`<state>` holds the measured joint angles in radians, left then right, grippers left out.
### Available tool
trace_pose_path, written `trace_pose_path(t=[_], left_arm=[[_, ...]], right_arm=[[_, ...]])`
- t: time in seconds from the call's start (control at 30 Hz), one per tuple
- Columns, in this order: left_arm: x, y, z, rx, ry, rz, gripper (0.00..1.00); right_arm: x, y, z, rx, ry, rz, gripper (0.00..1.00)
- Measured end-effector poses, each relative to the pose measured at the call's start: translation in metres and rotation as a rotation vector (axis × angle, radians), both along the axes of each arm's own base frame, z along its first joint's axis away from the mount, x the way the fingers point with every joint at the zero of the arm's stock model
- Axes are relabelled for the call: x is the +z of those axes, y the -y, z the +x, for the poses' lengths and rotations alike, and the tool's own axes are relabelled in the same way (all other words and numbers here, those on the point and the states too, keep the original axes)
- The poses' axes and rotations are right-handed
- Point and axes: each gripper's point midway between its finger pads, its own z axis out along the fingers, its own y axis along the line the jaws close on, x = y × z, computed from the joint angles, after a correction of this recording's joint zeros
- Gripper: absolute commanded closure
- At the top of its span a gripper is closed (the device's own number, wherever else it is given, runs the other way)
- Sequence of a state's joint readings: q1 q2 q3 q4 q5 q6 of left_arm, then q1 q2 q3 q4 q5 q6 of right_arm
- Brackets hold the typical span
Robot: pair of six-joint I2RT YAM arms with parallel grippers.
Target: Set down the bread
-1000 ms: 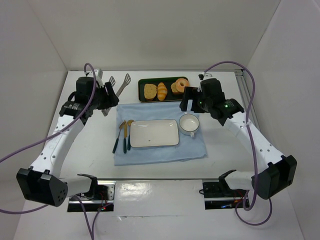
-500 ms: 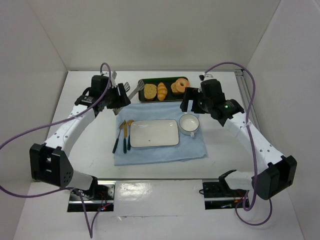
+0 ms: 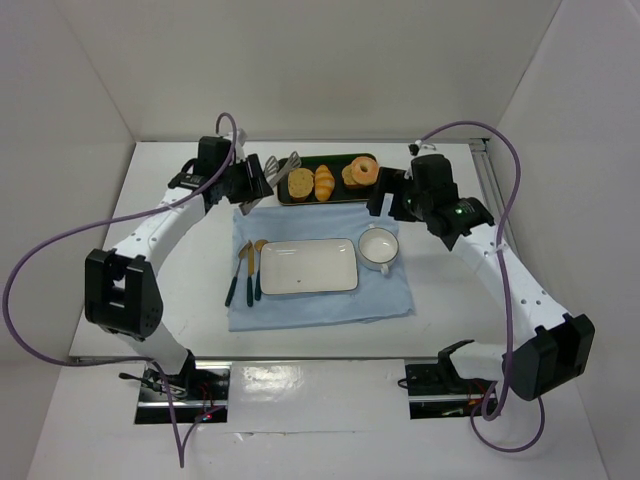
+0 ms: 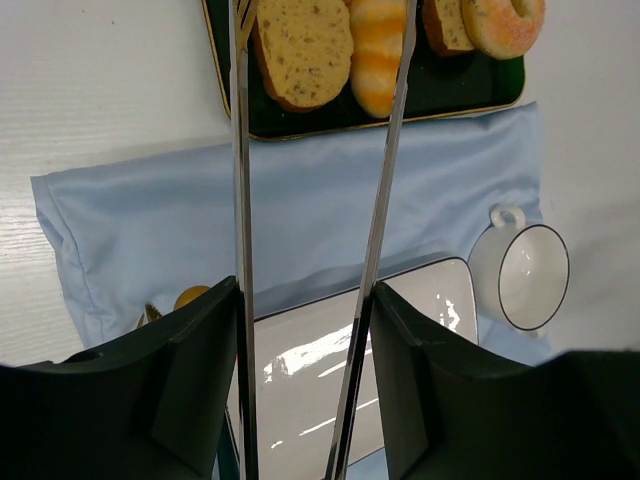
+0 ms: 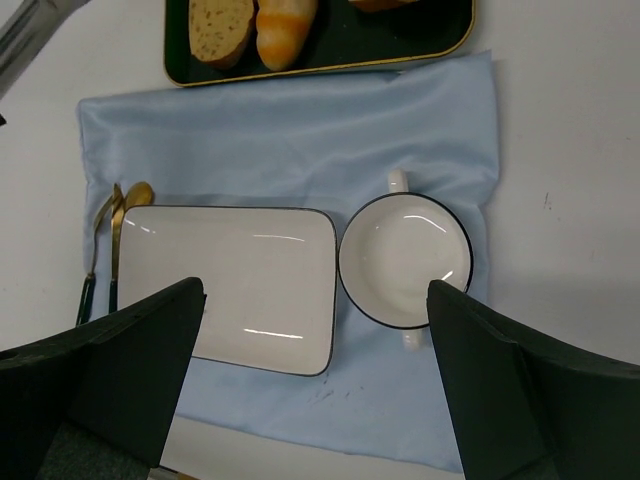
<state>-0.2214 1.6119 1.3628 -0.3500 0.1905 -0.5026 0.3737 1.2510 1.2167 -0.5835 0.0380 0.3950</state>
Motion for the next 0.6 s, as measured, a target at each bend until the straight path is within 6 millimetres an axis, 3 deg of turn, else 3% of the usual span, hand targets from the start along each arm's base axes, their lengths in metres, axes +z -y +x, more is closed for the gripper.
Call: trace_pose_path(t=[0.17, 0.6], left_arm=[[-0.023, 0.004, 0.003, -0.009, -0.052, 0.007, 0.37], [-0.054, 0.009, 0.008, -0.019, -0.11, 0.02, 0.37]], right_arm=[[0.001, 0.004, 0.003, -0.01, 0.002, 0.005, 0.01], [0.001, 0.009, 0.005, -0.012, 0.002, 0.011, 0.01]])
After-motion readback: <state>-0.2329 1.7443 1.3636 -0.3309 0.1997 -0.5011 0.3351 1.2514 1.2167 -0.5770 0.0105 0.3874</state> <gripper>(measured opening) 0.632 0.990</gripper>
